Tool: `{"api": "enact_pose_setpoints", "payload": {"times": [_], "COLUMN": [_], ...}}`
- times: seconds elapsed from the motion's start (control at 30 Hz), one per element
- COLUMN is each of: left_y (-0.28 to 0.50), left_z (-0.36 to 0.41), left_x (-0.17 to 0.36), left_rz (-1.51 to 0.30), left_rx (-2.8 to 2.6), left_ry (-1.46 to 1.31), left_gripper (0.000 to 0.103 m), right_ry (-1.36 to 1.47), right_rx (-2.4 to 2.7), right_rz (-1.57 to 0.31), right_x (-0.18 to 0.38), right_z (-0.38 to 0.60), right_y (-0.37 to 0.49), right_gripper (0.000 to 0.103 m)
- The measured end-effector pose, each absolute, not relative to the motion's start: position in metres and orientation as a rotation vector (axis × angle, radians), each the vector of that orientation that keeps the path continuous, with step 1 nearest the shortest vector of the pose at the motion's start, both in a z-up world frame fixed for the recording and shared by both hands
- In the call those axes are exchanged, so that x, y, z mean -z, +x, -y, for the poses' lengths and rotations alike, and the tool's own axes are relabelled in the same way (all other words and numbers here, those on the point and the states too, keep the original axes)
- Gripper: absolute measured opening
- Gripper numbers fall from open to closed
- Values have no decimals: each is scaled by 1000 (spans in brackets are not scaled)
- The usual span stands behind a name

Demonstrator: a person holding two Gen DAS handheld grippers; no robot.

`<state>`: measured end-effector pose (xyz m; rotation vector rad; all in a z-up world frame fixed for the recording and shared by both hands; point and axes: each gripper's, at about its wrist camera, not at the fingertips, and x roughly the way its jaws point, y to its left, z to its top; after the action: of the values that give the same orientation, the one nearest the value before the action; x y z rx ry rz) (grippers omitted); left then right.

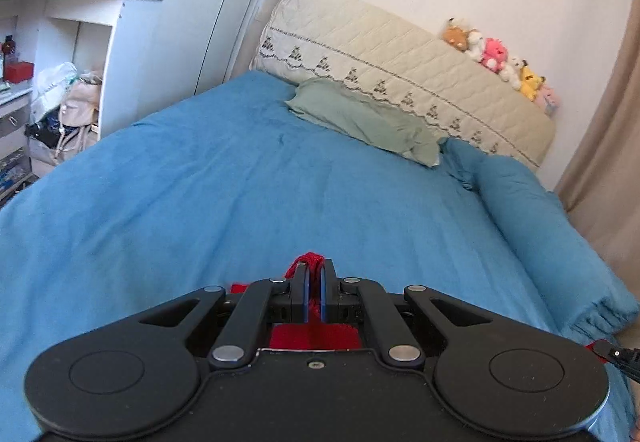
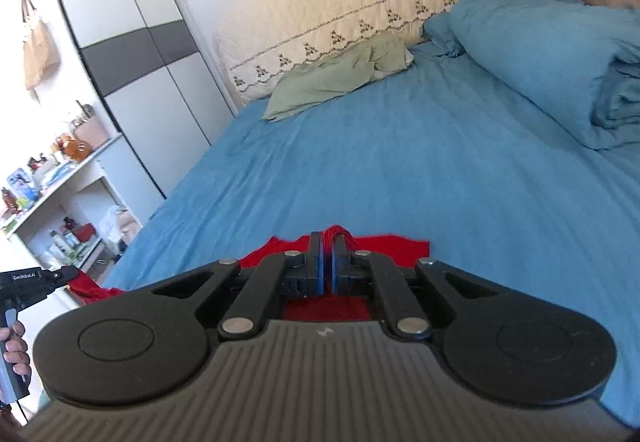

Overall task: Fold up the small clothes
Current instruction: 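Grasp the sweater hem with the left gripper while the right gripper grasps it too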

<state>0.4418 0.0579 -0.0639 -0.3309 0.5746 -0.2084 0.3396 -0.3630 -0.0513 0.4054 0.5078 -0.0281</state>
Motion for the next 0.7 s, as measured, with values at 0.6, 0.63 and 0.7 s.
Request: {"api": "enact_pose_setpoints", "payload": {"times": [0.6,0.63,0.7], "left_y": [581,585,588], "left_z": [-26,-22,-20], "left_x": [177,175,169], "left_rz": [-873,-875,-868], "left_rx": [51,51,51], "left_ry": [-242,-241,-244], "left_gripper": [7,12,66], "right_ry": [478,473,465], "right_rx": [170,172,185], "right_rz": [-744,-748,-762], "right_x": [200,200,200], "right_z": [411,411,411], "right_y": [540,538,545], "right_gripper": [19,20,33]}}
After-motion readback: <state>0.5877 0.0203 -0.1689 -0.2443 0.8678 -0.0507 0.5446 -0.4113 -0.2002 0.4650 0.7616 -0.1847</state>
